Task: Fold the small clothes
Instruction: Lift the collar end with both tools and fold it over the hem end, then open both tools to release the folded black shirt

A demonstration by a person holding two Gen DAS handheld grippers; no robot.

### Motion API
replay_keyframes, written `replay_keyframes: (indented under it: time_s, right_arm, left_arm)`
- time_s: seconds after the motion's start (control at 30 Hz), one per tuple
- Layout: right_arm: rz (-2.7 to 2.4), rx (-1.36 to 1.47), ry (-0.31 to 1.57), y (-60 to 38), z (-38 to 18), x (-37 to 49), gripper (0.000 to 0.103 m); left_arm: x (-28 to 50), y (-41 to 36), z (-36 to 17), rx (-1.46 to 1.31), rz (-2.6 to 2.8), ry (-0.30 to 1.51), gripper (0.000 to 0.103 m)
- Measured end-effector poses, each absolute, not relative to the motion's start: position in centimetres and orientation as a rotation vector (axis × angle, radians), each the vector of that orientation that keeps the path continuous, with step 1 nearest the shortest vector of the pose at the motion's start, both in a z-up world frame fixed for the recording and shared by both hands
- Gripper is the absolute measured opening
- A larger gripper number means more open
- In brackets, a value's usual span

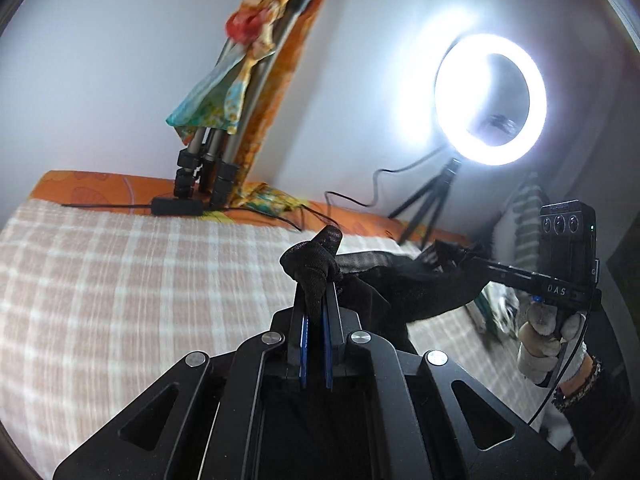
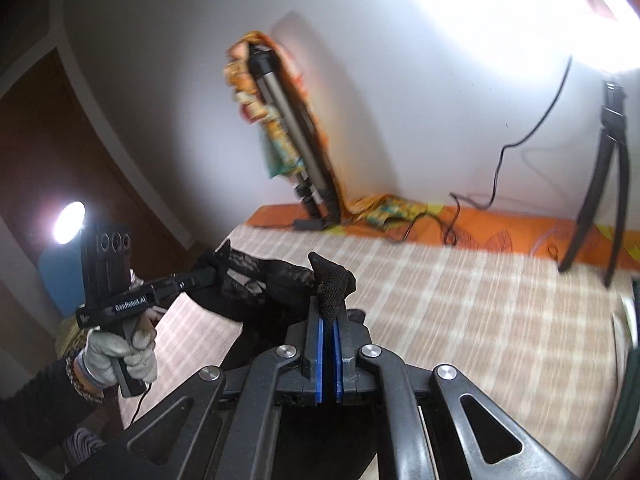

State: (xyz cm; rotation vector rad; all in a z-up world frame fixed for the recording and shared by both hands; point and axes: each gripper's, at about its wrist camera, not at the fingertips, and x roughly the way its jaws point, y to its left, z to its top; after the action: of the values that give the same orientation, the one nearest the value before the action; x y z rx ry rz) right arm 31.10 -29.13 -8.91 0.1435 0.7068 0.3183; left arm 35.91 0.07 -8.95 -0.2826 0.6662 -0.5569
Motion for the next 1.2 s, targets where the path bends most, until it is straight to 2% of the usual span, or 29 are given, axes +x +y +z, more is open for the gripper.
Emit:
replay_keyframes:
  time_s: [0.4,0.73,0.97,1.03,1.07,1.2]
  right_arm:
    - [0.324,0.187,0.736,-26.0,-14.3,20.4,0.001]
    - [0.265,0.063,0.756,-24.6,-17.8,15.1,0.003]
    - [0.232,-0.018,0.77,-24.7,-18.0,11.5,0.008]
    - [0.237,0.004,0.761,-25.2,-17.8,10.3,0.013]
    - [0.239,0.023,0.752,-25.4,-17.6,9.7,0.021]
    - [0.235,0.127,0.722,-26.7,-17.5,8.3,0.023]
  left_arm:
    - [26.1,-1.4,-13.9,-0.209,-0.544,0.73,0.004]
    - [20.9,-0.7,-16.3,-0.131,-0.555,0.743,0.005]
    - [16.9,1.4,-16.2,-0.08,-0.548,0.746,0.008]
    - [16.0,2.4,-16.0,-0.107,-0.538,0.742,0.008]
    - [15.7,2.9,-15.9,-0.124,-0.531,0.738,0.008]
    - [16.0,4.7,-15.9,-0.27,-0.513,0.768,0.012]
